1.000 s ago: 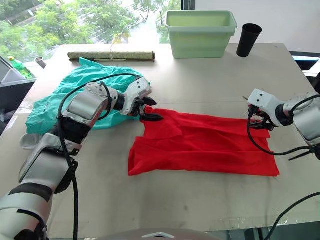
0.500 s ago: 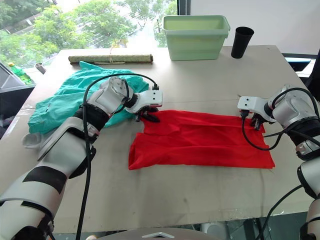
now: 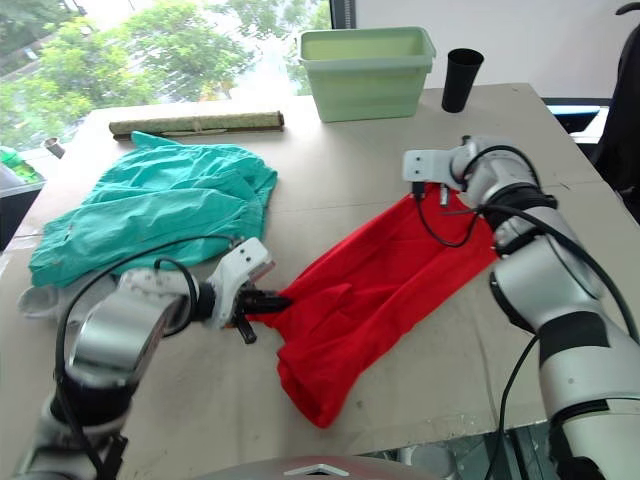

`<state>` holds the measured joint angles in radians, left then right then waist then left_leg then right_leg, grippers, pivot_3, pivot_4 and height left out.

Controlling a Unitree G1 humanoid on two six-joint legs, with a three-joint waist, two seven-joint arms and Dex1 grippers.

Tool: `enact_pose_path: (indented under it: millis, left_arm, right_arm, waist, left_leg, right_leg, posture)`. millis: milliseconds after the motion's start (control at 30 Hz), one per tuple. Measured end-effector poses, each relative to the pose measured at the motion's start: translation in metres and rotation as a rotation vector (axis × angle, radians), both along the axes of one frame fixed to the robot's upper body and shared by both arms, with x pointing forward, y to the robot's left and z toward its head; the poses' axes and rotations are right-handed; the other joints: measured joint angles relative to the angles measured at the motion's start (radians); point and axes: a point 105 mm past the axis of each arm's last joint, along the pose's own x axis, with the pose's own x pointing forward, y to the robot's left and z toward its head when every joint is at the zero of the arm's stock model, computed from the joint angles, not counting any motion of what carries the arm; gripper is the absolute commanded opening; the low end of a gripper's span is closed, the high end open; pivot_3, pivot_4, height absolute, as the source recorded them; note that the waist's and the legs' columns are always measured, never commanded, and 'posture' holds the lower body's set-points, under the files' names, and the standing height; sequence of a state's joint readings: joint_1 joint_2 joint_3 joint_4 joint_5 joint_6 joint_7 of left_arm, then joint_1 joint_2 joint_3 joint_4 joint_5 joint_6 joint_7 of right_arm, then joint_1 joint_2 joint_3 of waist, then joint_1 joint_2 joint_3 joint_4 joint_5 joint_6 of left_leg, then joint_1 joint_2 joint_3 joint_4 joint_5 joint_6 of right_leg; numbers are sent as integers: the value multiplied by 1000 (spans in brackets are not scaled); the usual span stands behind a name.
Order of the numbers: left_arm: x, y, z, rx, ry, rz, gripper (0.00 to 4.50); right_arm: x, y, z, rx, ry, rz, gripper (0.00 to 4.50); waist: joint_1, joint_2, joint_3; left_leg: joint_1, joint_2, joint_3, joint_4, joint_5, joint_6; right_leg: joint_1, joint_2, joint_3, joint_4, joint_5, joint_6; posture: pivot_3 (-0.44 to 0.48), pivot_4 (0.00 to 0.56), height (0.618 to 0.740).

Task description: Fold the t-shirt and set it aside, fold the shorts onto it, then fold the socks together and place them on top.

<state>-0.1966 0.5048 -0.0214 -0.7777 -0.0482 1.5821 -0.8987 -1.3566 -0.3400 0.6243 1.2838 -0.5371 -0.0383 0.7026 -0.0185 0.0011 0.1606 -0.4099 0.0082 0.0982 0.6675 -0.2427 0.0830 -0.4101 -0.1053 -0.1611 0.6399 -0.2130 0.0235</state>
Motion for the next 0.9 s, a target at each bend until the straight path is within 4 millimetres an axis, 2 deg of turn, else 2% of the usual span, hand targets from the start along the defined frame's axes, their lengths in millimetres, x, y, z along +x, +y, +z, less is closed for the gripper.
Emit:
enact_pose_path:
  millis: [33, 133, 167, 200, 233, 267, 300, 367, 400, 433, 467, 567, 600, 633, 733, 900]
  left_arm:
    - [-2, -2, -1, -12, -4, 12, 0]
    - [-7, -11, -3, -112, -20, 100, 1149]
    - [-5, -8, 2, -126, -27, 97, 1687]
    - [-1, -5, 7, -131, -43, 97, 2039]
    - [3, 2, 17, -145, -61, 62, 2511]
    - [4, 5, 20, -145, -68, 55, 2511]
    - [6, 9, 29, -162, -73, -13, 2511]
    - [6, 14, 36, -175, -54, -99, 2511]
    - [12, 17, 41, -169, -29, -191, 2511]
    - [15, 21, 43, -164, -26, -205, 2511]
    - [24, 23, 47, -155, -36, -238, 2511]
    - [42, 17, 51, -137, -49, -377, 2511]
    - [46, 16, 50, -136, -46, -402, 2583]
    - [49, 14, 50, -137, -38, -428, 2583]
    - [52, 13, 45, -124, -11, -483, 2583]
    - [52, 12, 37, -95, 2, -510, 2583]
  right_arm:
    - [0, 2, -2, 6, 3, 5, 933]
    - [-1, 6, -4, 111, 27, -14, 2372]
    - [-1, 3, 2, 189, 34, -33, 2966]
    - [-1, -3, 7, 239, 40, -54, 3318]
    - [-2, -17, 18, 373, 62, -107, 3780]
    - [-2, -22, 22, 409, 63, -122, 3780]
    - [-6, -41, 33, 551, 55, -185, 3780]
    - [-15, -60, 38, 730, 40, -260, 3780]
    - [-35, -71, 35, 911, -4, -326, 3780]
    - [-42, -72, 30, 979, -4, -357, 3780]
    - [-58, -73, 17, 1066, 9, -429, 3780]
    - [-99, -80, -4, 1239, -29, -638, 3780]
    - [-109, -84, -3, 1279, -58, -685, 4307]
    - [-118, -90, -1, 1320, -103, -741, 4471]
    - [-137, -109, -7, 1360, -186, -899, 4471]
    - [-138, -117, -27, 1403, -179, -1049, 4471]
  waist:
    - [3, 0, 0]
    - [14, -2, 1]
    - [18, -1, 1]
    - [20, -1, 1]
    - [24, -1, 1]
    - [24, -1, 1]
    - [25, -1, 1]
    - [29, -1, 0]
    - [35, -3, -1]
    - [33, -2, -2]
    - [31, 1, -1]
    - [30, 3, 0]
    - [28, 3, 0]
    - [29, 3, 0]
    - [28, 3, 0]
    - [27, 3, 0]
  left_leg:
    - [0, 0, 0, 0, -1, -2]
    - [-3, -2, -4, 2, -1, -3]
    - [-3, -2, -5, 2, -1, -3]
    - [-4, -2, -5, 2, -1, -4]
    - [-4, -2, -7, 2, 0, -4]
    - [-4, -2, -7, 2, 0, -4]
    - [-4, -2, -8, 1, 0, -4]
    - [-4, -2, -10, 1, -1, -4]
    - [-5, -2, -11, 0, -1, -5]
    - [-5, -2, -12, 0, -1, -5]
    - [-5, -2, -11, -2, -1, -5]
    - [-4, -2, -9, -5, 0, -6]
    - [-4, -2, -9, -5, 0, -6]
    - [-4, -2, -9, -5, 0, -7]
    - [-4, -2, -9, -5, 0, -7]
    - [-4, -2, -9, -5, 1, -7]
  right_leg:
    - [0, 0, 0, 0, 0, 0]
    - [1, -1, 0, 0, 1, -2]
    - [0, -1, -1, 1, 2, -3]
    - [0, 0, -1, 1, 2, -3]
    - [0, 0, -3, 1, 1, -3]
    - [0, 0, -3, 0, 1, -3]
    - [1, 0, -3, 0, 1, -3]
    - [1, 0, -5, -1, 2, -6]
    - [1, -1, -6, -1, 1, -8]
    - [1, -1, -8, -1, 0, -10]
    - [0, -1, -7, -1, 0, -10]
    - [-2, 0, -6, 0, 0, -9]
    - [-2, 0, -6, 0, -1, -7]
    - [-3, 0, -6, 0, -2, -6]
    - [-2, 1, -6, -1, -3, -5]
    - [-3, 1, -5, 0, -3, -5]
  posture:
    - [0, 150, 727]
    - [0, 150, 727]
    - [0, 150, 727]
    - [0, 150, 727]
    - [0, 150, 727]
    - [0, 150, 727]
    - [0, 150, 727]
    - [0, 150, 727]
    - [0, 150, 727]
    - [0, 150, 727]
    - [0, 150, 727]
    - [0, 150, 727]
    - [0, 150, 727]
    - [0, 150, 727]
    - [0, 150, 727]
    - [0, 150, 727]
